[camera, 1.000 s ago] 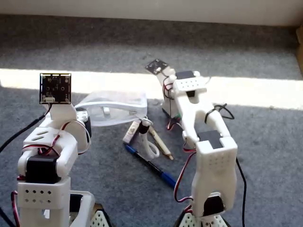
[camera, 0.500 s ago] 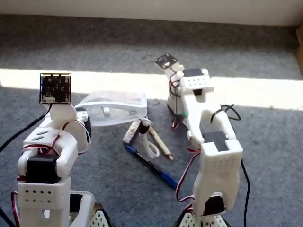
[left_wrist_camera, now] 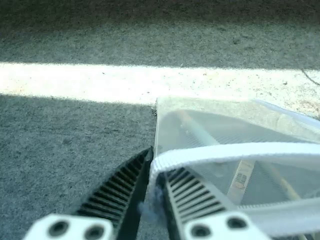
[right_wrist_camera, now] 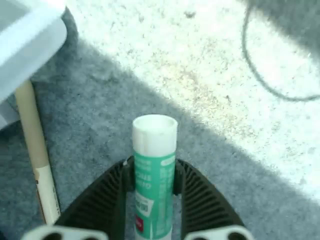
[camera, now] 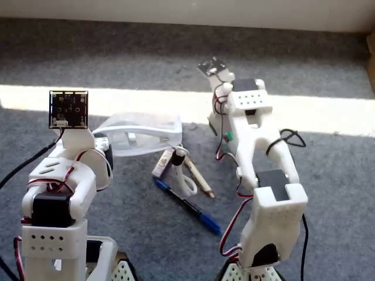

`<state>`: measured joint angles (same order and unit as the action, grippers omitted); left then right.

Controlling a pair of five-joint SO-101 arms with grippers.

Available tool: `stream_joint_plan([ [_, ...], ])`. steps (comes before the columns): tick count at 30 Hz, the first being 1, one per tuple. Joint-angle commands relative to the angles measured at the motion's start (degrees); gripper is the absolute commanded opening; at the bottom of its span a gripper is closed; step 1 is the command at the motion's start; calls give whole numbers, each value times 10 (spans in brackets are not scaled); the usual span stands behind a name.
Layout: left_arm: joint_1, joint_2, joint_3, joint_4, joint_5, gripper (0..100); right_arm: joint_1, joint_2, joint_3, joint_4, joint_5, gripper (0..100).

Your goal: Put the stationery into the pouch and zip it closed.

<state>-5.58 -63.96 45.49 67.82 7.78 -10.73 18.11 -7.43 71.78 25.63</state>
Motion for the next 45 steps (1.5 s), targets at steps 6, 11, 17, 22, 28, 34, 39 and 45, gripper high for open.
stream_joint_plan([
  [6,-7,-1,-1,-9,-4,11,-1,-121,42,-2,-23,4],
  [11,-7,-1,-1,-9,-4,11,-2,-161,44,-3,-85,4],
  [17,-7,-1,-1,-9,-4,11,-2,-210,46,3,-136,4],
  [22,-7,0,-1,-9,-4,11,-9,-249,65,19,-138,4],
  [28,-7,0,-1,-9,-4,11,-28,-320,105,18,-139,4],
  [34,-7,0,-1,-9,-4,11,-30,-412,151,18,-139,4],
  [39,-7,0,0,-9,-4,11,-49,-482,180,17,-171,4],
  [45,-7,1,0,-9,-4,11,-73,-540,202,17,-195,4],
])
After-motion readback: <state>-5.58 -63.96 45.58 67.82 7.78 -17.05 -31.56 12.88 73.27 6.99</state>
